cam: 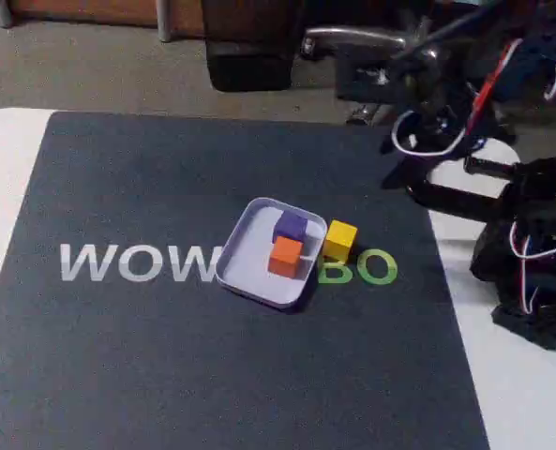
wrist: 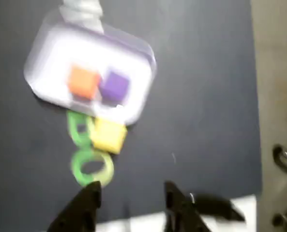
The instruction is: Move blocks one by one until all three blocks are in the tray.
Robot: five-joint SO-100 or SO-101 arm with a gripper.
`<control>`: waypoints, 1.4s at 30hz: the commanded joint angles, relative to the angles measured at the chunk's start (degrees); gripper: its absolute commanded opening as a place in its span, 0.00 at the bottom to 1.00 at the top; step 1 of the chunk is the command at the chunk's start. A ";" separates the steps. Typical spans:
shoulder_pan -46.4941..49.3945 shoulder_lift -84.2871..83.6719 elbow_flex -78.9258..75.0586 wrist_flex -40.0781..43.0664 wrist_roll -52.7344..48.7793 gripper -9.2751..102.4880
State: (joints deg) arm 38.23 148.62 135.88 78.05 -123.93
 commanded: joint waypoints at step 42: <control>-7.65 -22.68 -0.44 -14.06 11.43 0.22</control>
State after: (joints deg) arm 30.32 125.86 136.32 64.95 -111.80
